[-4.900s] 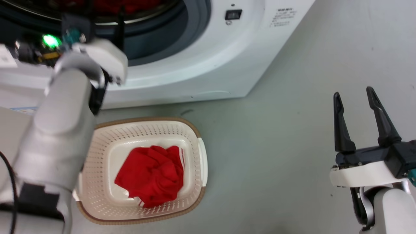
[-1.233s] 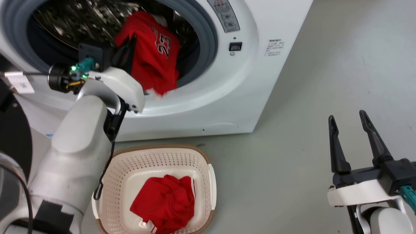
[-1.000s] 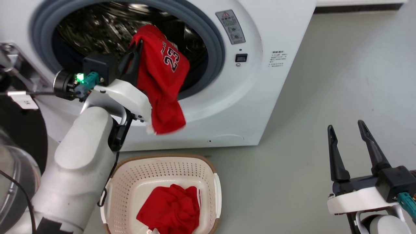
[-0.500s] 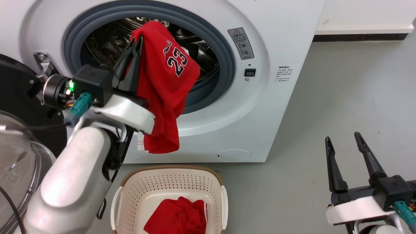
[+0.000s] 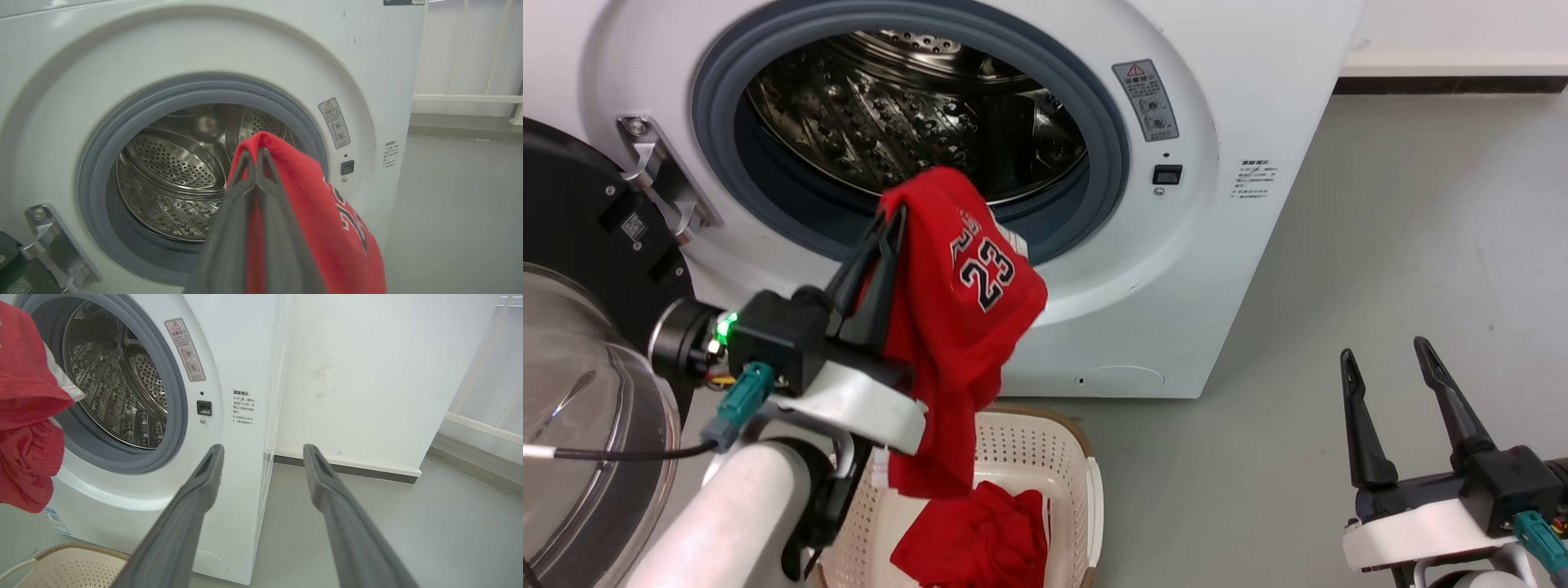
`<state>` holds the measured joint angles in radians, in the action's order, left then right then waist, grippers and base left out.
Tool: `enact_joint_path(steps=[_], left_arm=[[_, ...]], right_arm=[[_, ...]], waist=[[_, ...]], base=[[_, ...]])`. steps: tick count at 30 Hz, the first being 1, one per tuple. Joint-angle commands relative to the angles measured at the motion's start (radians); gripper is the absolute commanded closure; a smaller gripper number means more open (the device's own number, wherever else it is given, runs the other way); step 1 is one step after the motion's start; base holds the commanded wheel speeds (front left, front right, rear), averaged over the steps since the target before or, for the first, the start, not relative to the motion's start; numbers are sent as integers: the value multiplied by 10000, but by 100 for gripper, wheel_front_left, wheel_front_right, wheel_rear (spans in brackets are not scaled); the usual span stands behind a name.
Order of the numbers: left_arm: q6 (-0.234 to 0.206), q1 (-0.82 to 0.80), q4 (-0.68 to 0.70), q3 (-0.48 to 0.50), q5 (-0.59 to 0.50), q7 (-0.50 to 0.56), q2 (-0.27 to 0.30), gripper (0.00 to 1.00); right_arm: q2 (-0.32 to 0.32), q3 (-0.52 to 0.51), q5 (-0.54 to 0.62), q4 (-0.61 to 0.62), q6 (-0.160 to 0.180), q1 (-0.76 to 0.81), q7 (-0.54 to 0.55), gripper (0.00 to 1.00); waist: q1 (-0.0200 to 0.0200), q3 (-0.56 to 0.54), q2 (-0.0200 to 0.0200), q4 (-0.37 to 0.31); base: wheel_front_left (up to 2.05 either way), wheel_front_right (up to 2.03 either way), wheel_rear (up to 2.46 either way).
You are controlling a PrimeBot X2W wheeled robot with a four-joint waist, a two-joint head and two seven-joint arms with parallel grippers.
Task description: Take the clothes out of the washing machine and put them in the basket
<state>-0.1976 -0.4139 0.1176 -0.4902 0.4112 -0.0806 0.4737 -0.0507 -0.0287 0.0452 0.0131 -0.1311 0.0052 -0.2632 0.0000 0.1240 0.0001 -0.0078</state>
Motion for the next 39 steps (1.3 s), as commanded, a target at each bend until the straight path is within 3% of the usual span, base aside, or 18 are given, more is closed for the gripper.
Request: enact_joint_path(steps=[1,9,14,30,39], left_arm=[[-59,323,70,-52,40,40,87,100],[136,1245,-959,-476,411,-148,-130,100],[680,1274,-2516,-785,737,-454,-476,100],[2312,-1146,-9070,-915,1317,-1263,-1689,100],[2481,-2803,-12557,-846,1496,-1075,-2222,100]], right_arm=[[10,5,75,35,7,-55,-22,0],[10,7,134,183,7,-585,-22,0],[8,79,125,306,8,-1111,-23,0],[12,67,-27,733,9,-2708,-23,0],[13,98,-230,997,7,-3256,-22,0]], waist=[[0,150,-1,41],[0,1119,-1,3],[0,2009,-1,-189],[0,5136,-1,-1046],[0,6391,-1,-1372]], base=[[0,0,0],[0,0,0],[0,0,0],[0,0,0],[0,0,0]])
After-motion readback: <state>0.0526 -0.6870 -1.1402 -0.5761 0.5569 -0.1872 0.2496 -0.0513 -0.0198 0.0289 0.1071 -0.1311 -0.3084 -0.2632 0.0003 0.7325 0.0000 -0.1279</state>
